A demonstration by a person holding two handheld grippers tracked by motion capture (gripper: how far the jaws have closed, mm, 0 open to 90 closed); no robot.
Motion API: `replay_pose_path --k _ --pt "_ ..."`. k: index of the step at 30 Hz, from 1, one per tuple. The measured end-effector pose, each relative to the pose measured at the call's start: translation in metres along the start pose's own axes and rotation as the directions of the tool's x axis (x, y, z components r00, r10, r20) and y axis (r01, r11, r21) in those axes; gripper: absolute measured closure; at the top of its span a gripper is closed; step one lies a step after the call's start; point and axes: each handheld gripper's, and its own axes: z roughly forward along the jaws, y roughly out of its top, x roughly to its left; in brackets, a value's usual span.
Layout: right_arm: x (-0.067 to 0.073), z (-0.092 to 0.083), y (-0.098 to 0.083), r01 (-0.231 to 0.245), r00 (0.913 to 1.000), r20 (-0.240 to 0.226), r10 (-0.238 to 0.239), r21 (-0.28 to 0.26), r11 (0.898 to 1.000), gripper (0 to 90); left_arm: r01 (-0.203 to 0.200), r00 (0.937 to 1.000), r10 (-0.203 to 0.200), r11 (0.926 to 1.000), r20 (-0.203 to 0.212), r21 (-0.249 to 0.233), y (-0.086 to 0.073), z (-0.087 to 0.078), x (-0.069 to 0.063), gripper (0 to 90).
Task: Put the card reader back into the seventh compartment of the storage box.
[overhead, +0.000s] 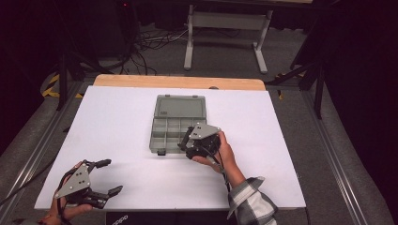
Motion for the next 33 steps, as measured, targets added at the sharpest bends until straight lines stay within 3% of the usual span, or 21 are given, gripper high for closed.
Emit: replay_pose_path --k 33 --pt "-0.004 0.011 -0.006 -0.071 0.9975 0.006 0.07 0.03 0.997 32.3 -0.003 1.0 0.003 1.0 0.005 0.001 0.0 0.0 0.0 8.4"
